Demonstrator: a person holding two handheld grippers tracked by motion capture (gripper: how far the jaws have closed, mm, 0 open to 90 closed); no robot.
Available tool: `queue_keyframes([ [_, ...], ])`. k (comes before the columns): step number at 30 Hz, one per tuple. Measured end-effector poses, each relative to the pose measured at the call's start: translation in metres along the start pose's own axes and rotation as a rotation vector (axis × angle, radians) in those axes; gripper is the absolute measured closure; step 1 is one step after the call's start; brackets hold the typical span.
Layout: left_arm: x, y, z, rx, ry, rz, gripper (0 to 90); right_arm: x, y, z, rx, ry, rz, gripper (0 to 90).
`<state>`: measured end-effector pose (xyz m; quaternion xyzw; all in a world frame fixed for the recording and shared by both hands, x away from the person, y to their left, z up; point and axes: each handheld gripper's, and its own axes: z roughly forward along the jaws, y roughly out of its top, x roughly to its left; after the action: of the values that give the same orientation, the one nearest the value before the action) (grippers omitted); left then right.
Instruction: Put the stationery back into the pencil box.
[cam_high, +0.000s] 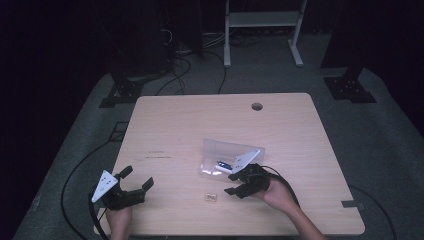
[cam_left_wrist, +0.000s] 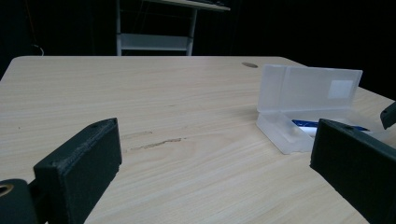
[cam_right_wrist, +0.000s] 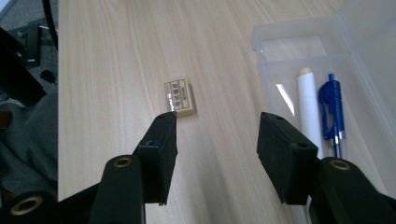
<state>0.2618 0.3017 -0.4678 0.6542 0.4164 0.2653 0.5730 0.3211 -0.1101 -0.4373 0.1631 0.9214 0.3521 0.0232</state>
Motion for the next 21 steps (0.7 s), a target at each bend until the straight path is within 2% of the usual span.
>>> queue_keyframes([
  [4,0.0,0.0,0.0,0.0,0.0,-0.002,1.1,0.003,0.001,0.004,-0.001,0.013,-0.017,46.9],
  [21,0.0,0.0,0.0,-0.002,0.001,0.0,1.1,0.015,0.011,0.025,0.002,0.057,-0.028,47.2],
])
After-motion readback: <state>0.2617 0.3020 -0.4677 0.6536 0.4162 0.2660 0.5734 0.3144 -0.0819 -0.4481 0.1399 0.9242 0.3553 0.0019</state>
